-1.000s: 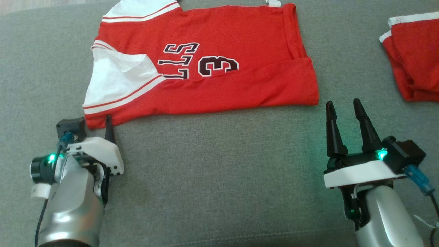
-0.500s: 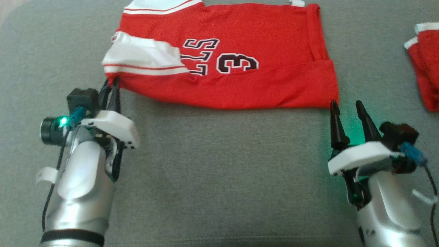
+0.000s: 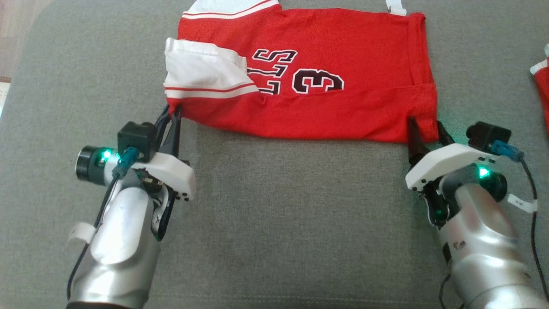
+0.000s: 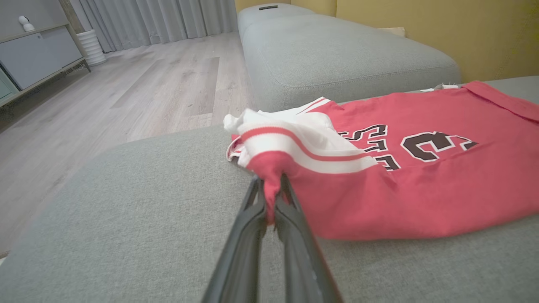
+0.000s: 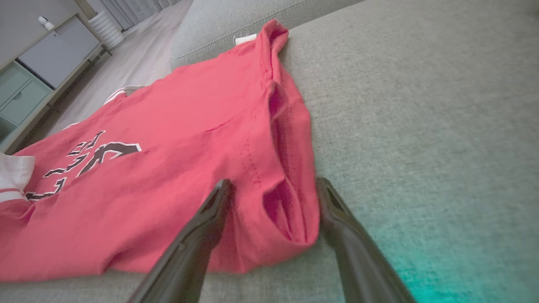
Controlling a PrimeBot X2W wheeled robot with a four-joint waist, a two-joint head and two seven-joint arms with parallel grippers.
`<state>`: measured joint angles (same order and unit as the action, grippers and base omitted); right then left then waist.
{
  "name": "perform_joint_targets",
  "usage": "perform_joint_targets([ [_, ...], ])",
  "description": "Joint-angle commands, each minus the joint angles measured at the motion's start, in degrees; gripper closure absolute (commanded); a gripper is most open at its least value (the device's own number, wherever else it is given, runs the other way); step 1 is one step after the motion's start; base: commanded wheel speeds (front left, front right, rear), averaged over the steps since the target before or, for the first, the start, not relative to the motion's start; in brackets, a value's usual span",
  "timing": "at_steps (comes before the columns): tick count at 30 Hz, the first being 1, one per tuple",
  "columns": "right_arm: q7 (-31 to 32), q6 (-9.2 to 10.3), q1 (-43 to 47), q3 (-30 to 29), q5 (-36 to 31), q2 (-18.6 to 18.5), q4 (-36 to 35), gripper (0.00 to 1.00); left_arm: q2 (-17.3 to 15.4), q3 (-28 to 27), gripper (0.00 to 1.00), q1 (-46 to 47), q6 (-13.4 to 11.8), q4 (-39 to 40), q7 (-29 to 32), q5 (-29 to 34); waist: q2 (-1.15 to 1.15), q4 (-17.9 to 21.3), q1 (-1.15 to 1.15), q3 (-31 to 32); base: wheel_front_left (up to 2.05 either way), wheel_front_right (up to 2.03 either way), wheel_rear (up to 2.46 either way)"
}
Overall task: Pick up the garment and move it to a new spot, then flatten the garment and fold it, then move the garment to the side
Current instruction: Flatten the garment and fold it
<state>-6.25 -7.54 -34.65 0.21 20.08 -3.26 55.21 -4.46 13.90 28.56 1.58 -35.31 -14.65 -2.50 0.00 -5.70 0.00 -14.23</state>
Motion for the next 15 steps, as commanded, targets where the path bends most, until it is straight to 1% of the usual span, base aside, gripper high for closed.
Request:
perform_joint_targets([
  [1,-0.9,0.05,-0.8,2.3,-0.5,0.4,0.4,0.80,-0.9,-1.6,1.00,0.7,0.0,1.8,-0.3,0.4,0.00,0.1,0.00,0.1,0.00,0.00,0.00],
  [2,-1.5,0.05,-1.4,2.9,-0.8,0.4,1.3,1.00,-0.9,-1.6,1.00,0.5,0.0,1.7,-0.3,0.4,0.00,0.2,0.00,0.2,0.00,0.00,0.00],
  [9,-6.7,0.05,-3.0,3.8,-6.7,0.4,4.6,1.00,-1.5,-2.1,1.00,-1.3,-0.4,0.3,-0.3,-0.3,0.00,1.5,0.00,2.5,0.00,0.00,0.00],
  [15,-7.9,0.05,-0.6,1.3,-8.5,0.4,4.3,1.00,-1.7,-3.3,1.00,-4.1,-0.7,0.1,-0.3,-1.5,0.00,2.1,0.00,6.5,0.00,0.00,0.00],
])
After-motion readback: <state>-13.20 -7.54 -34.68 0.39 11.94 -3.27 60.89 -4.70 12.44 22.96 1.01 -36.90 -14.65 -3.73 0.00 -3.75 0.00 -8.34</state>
